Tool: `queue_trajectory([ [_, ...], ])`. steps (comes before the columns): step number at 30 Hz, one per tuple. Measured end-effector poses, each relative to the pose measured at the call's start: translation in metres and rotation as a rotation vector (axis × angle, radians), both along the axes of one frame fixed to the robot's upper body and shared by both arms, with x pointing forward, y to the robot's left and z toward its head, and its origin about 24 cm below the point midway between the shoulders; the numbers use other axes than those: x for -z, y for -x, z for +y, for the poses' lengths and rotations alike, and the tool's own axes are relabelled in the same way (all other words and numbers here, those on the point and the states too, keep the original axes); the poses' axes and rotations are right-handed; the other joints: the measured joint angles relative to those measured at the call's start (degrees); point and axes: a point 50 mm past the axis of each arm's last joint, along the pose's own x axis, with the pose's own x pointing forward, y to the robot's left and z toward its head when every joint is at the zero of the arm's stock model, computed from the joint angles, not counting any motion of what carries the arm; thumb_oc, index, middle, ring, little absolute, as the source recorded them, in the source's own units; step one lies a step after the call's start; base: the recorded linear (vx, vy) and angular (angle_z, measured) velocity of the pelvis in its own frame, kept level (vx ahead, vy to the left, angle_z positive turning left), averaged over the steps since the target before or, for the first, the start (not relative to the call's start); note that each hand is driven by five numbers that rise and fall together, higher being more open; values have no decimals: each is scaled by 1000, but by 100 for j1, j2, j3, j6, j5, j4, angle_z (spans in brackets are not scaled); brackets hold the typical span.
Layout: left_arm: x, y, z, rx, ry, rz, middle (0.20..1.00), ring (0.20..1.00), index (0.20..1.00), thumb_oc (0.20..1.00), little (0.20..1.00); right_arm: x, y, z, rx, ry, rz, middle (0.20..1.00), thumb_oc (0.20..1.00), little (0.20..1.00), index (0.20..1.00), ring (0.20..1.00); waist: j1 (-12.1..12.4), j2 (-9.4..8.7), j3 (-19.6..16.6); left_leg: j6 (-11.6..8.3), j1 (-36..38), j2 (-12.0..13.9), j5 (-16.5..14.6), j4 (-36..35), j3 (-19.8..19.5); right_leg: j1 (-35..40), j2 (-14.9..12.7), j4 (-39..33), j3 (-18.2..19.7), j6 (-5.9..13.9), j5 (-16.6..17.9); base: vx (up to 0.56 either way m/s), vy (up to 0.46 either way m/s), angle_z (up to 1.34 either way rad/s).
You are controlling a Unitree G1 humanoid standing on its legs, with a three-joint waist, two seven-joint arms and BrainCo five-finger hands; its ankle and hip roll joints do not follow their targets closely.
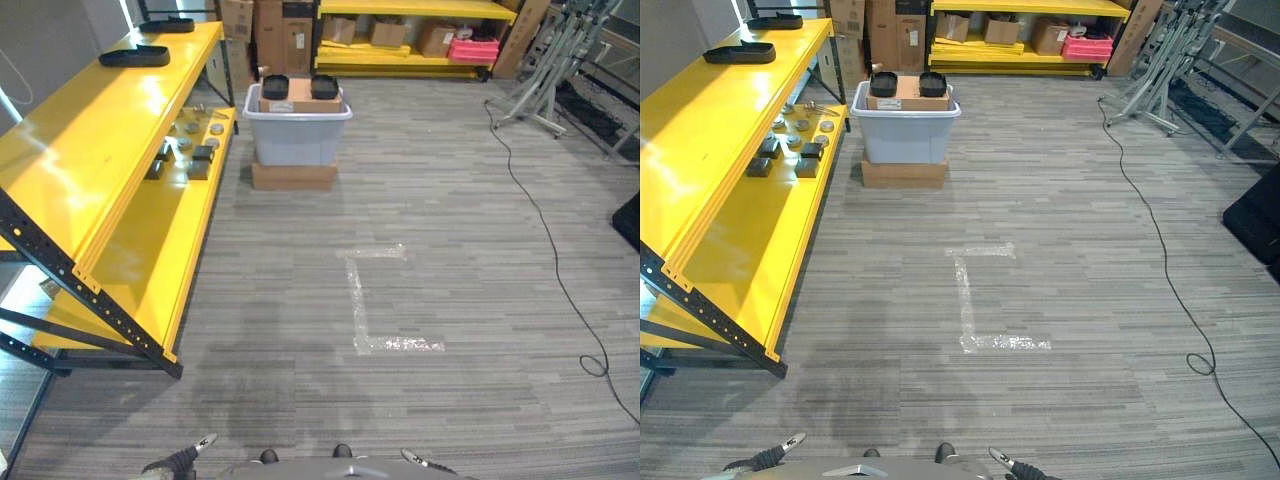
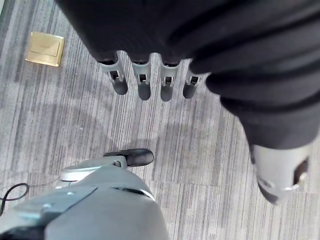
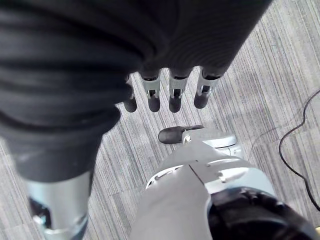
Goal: Move parts from the plastic box to the shelf.
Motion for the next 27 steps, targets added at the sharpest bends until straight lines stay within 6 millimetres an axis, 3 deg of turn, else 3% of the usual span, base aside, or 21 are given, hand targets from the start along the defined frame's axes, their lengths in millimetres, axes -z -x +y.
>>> queue_trajectory([
  [18,-1,-4,-1,11,4,-59,1000,1000,1000,1000,1000,0,-8,3,-45,19,-14,1000,1000,1000,1000,1000,87,-1,-15,4,8,-32,-5,0,-101,55,-28,32,-103,0,1,16,32,3],
  [21,-2,-9,0,19,-5,-107,1000,1000,1000,1000,1000,-1,-11,3,-48,22,-33,1000,1000,1000,1000,1000,91,-15,-11,21,-2,-43,-31,0,-123,54,-38,33,-115,2,1,15,67,4],
  [27,-14,-41,-2,67,-46,-327,1000,1000,1000,1000,1000,-3,-21,3,-27,20,-97,1000,1000,1000,1000,1000,159,-119,98,52,-8,-57,-35,2,-134,-75,-77,301,-108,44,-82,11,69,1],
])
